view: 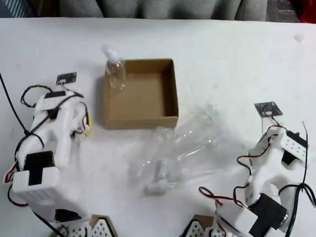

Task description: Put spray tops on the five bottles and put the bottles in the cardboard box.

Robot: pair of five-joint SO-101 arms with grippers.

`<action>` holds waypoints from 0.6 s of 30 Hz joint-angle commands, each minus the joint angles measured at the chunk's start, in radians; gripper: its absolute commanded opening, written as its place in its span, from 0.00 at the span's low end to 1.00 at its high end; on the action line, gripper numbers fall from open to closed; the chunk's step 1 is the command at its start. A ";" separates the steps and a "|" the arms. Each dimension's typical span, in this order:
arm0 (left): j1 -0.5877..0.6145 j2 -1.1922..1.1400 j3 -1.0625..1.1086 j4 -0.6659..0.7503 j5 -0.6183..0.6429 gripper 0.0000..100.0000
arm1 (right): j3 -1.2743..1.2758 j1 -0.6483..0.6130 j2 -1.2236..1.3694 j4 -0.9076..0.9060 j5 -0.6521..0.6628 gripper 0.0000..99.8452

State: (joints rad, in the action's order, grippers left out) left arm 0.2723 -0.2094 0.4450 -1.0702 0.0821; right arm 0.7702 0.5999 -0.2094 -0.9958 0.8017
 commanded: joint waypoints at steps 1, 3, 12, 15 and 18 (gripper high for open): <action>0.004 -0.002 -0.035 -0.015 -0.014 0.02 | -0.006 0.007 -0.005 0.016 -0.025 0.29; 0.005 -0.002 -0.035 -0.015 -0.014 0.02 | -0.006 0.007 -0.004 0.016 -0.026 0.29; 0.007 -0.002 -0.034 -0.015 -0.014 0.02 | -0.006 0.008 -0.005 0.016 -0.224 0.29; 0.008 -0.002 -0.034 -0.015 -0.014 0.02 | -0.006 0.007 -0.005 0.016 -0.229 0.26; 0.008 -0.002 -0.034 -0.015 -0.014 0.02 | -0.011 0.005 -0.005 0.031 -0.224 0.20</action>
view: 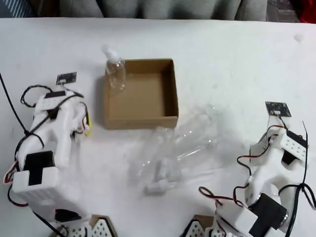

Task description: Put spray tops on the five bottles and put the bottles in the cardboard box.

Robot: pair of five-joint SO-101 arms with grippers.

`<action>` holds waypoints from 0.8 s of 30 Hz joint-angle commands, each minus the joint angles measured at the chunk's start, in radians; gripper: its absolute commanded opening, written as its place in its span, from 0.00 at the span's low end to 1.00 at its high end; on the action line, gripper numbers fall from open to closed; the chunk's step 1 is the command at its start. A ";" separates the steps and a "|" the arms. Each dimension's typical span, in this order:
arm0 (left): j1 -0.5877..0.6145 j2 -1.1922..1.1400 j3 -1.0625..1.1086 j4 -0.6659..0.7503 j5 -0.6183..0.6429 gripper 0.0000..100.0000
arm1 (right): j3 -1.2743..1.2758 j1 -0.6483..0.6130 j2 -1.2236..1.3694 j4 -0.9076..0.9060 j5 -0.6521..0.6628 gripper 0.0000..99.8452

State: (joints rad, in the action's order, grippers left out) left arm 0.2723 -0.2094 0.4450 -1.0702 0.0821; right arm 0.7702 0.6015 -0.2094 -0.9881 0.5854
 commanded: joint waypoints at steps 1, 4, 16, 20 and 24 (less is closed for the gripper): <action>0.008 -0.002 -0.034 -0.015 -0.014 0.02 | -0.011 -0.001 -0.005 0.033 0.011 0.19; 0.008 -0.002 -0.034 -0.015 -0.014 0.02 | -0.002 -0.021 0.001 0.031 0.066 0.19; 0.008 -0.002 -0.032 -0.015 -0.014 0.02 | -0.081 -0.033 0.116 0.031 0.146 0.25; 0.008 -0.002 -0.032 -0.015 -0.014 0.02 | -0.115 -0.033 0.160 0.036 0.150 0.24; 0.007 -0.002 -0.034 -0.015 -0.014 0.02 | -0.163 -0.027 0.188 0.030 0.150 0.19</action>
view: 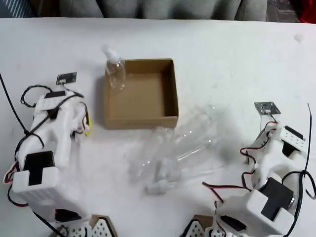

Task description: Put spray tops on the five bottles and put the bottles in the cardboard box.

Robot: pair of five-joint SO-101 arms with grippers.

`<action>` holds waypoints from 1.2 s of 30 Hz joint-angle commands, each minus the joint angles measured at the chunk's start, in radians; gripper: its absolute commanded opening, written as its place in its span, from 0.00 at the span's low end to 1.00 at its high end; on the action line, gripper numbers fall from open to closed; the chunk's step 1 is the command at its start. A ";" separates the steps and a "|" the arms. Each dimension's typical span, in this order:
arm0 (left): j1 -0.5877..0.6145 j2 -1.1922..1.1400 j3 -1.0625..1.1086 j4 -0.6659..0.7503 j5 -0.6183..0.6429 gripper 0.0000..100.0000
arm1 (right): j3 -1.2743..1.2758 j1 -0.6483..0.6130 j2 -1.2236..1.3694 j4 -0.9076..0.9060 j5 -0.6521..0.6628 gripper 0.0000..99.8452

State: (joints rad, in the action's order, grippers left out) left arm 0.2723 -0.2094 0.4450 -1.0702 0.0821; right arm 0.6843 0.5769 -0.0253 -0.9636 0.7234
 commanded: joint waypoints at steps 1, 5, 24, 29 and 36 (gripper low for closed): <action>0.007 -0.002 -0.034 -0.015 -0.014 0.02 | -0.084 -0.002 0.004 0.005 0.012 0.14; 0.005 -0.002 -0.035 -0.015 -0.014 0.02 | -0.143 -0.001 0.004 -0.061 0.011 0.02; 0.005 -0.002 -0.038 -0.015 -0.014 0.02 | -0.204 -0.079 -0.354 -0.489 -0.084 0.02; 0.005 -0.002 -0.037 -0.015 -0.015 0.02 | -0.101 -0.200 -0.550 -0.464 -0.149 0.02; 0.008 -0.002 -0.035 -0.015 -0.015 0.02 | 0.008 -0.476 -0.625 -0.294 -0.226 0.02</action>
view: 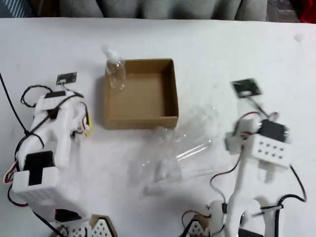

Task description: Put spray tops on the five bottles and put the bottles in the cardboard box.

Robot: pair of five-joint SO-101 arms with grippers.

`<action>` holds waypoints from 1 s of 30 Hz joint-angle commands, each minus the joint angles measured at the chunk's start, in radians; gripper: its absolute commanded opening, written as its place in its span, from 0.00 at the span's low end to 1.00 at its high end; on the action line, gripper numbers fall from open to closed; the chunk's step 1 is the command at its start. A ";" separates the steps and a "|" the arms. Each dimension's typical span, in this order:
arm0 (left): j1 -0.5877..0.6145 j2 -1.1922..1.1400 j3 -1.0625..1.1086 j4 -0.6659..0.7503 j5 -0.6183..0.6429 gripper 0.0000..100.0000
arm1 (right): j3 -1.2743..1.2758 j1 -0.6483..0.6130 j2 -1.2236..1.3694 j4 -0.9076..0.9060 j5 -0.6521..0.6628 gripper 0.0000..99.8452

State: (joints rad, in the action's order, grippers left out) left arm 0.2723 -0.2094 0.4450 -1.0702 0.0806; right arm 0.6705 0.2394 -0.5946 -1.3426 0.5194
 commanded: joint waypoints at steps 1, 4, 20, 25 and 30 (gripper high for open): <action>0.008 -0.002 -0.034 -0.015 -0.014 0.02 | 0.021 -0.165 -0.064 0.110 -0.025 0.02; 0.008 -0.002 -0.035 -0.015 -0.014 0.02 | 0.020 -0.236 -0.097 0.159 -0.025 0.02; 0.010 -0.002 -0.035 -0.015 -0.014 0.02 | 0.044 -0.708 -0.285 0.435 -0.493 0.02; 0.010 -0.002 -0.037 -0.015 -0.014 0.02 | 0.135 -0.800 -0.340 0.555 -0.606 0.02; 0.010 -0.002 -0.038 -0.015 -0.014 0.02 | 0.324 -0.829 -0.470 0.786 -0.674 0.02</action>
State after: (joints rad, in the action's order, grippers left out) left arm 0.2723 -0.2094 0.4450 -1.0702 0.0806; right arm 0.8976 -0.5631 -0.9567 -0.7380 -0.1112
